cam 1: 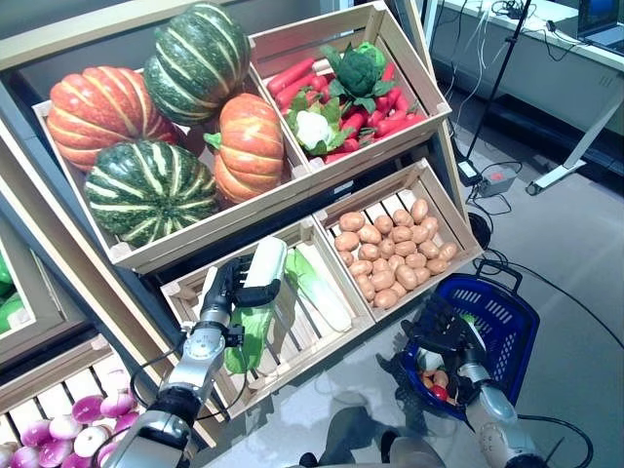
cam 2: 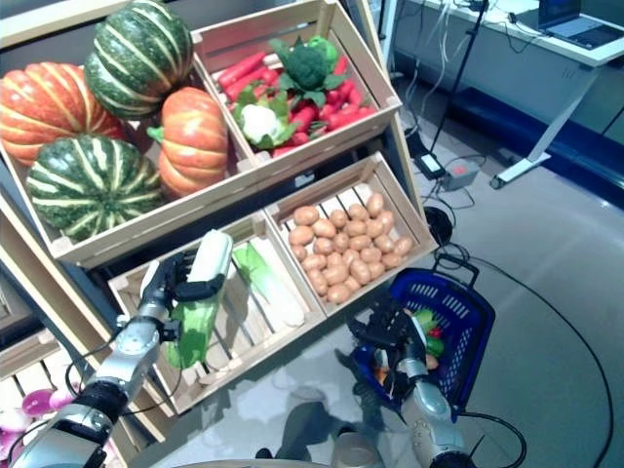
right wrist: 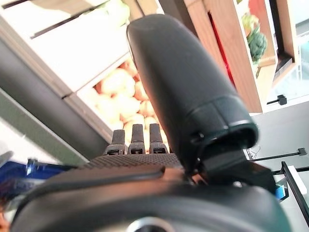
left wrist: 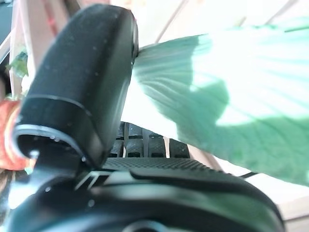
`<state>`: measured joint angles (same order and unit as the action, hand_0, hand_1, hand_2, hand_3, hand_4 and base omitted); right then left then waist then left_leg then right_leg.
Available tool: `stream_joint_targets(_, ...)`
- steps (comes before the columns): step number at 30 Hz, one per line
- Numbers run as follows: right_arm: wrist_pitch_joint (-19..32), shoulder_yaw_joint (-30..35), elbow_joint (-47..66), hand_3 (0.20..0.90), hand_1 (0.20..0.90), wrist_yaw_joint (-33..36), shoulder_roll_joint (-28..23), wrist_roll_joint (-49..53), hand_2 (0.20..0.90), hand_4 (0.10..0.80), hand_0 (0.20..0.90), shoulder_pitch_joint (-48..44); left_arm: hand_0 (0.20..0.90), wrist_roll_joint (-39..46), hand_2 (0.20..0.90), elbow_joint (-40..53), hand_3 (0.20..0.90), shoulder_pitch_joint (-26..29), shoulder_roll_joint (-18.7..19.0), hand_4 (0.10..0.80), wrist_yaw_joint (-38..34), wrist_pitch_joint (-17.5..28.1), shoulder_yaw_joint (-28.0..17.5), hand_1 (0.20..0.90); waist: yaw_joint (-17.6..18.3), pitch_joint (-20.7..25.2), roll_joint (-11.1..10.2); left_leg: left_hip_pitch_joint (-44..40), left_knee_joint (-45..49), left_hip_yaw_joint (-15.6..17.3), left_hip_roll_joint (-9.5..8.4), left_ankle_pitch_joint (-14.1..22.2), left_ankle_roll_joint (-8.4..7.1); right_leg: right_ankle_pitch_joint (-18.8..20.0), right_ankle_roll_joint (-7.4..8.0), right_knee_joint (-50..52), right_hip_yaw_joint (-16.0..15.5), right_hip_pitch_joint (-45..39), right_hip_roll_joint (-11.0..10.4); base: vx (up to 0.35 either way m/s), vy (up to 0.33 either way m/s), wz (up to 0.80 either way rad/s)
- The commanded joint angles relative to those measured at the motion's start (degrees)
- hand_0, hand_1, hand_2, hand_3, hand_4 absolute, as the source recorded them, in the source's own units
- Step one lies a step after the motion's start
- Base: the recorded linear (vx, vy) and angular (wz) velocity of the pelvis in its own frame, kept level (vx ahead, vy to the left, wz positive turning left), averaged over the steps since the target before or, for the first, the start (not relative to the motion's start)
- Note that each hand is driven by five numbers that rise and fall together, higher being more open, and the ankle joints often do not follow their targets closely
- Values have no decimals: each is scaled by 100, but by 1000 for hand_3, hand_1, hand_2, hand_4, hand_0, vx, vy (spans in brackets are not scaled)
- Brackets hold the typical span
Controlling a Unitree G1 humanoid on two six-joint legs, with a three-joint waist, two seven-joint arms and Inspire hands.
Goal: Put vegetables into the basket
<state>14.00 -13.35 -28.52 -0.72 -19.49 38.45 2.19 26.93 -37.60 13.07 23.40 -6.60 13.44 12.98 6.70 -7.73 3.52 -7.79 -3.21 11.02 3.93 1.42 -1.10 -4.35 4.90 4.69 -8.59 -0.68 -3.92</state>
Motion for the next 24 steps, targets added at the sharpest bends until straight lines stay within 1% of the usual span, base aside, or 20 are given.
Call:
stream_joint_targets(1,-467,225,696,900,900,-782,235,-181,900,800,900,-95,300,748,300,678,300,261,167,400,423,689,-523,300,-163,458,-306,171,-146,-234,-259,-212,-112,906,91,-969,176,-261,-175,5,-86,7)
stream_joint_targets(2,-650,199,766,900,900,-952,208,-181,900,800,900,-94,300,842,300,798,300,237,120,400,519,687,-531,300,-174,468,-327,151,-146,-223,-258,-204,-108,905,89,-969,163,-275,-173,4,-62,3)
stream_joint_targets(3,-717,189,798,900,900,-1020,185,-175,900,800,900,-94,300,881,300,857,300,228,99,400,563,682,-534,300,-178,470,-337,140,-145,-215,-258,-200,-107,905,88,-969,157,-285,-173,16,-84,6)
stream_joint_targets(4,-938,157,917,900,900,-1224,68,-165,900,800,900,-154,300,1050,300,1072,300,202,25,400,745,722,-481,300,-207,480,-383,106,-138,-198,-252,-193,-105,903,78,-969,128,-328,-168,22,-81,3)
stream_joint_targets(6,-1132,139,1023,900,900,-1396,-43,-217,900,800,900,-225,300,1238,300,1235,300,194,-37,400,965,727,-429,300,-235,489,-416,70,-145,-199,-246,-186,-107,897,70,-969,107,-367,-156,31,-84,5)
stream_joint_targets(7,-1267,105,1182,900,900,-1535,-170,-133,900,800,900,-315,300,1305,300,1398,300,199,-96,400,1047,682,-333,300,-253,503,-450,44,-163,-198,-241,-183,-108,892,68,-969,102,-391,-140,26,-64,7)
stream_joint_targets(10,-1433,51,1359,900,900,-1745,-322,-56,900,800,900,-452,300,1447,300,1528,300,239,-176,400,1258,738,-202,300,-271,516,-492,10,-179,-197,-232,-170,-111,885,66,-969,108,-416,-113,13,-60,1)
stream_joint_targets(16,-1872,-107,1849,900,900,-1914,-463,-7,900,800,900,-628,300,1894,300,2006,300,283,-285,400,1655,573,-35,300,-253,526,-531,-71,-179,-88,-214,-138,-84,881,56,-969,173,-464,-68,5,-31,-6)
stream_joint_targets(20,-2001,-121,2026,900,900,-2082,-478,104,900,800,900,-613,300,1758,300,2215,300,272,-286,400,1736,598,76,300,-228,529,-536,-111,-179,-32,-200,-115,-66,874,48,-969,219,-481,-42,3,-15,-10)
stream_joint_targets(22,-2100,-125,2200,900,900,-2185,-520,203,900,800,900,-600,300,1575,300,2334,300,265,-248,400,1791,535,192,300,-201,527,-548,-140,-179,14,-188,-104,-56,871,47,-969,264,-491,-18,-1,-14,-7)
stream_joint_targets(24,-2153,-125,2303,900,900,-2231,-547,216,900,800,900,-584,300,1572,300,2367,300,257,-203,400,1928,448,253,300,-186,524,-552,-155,-179,33,-187,-97,-50,876,48,-969,289,-492,-3,-3,-9,-9)
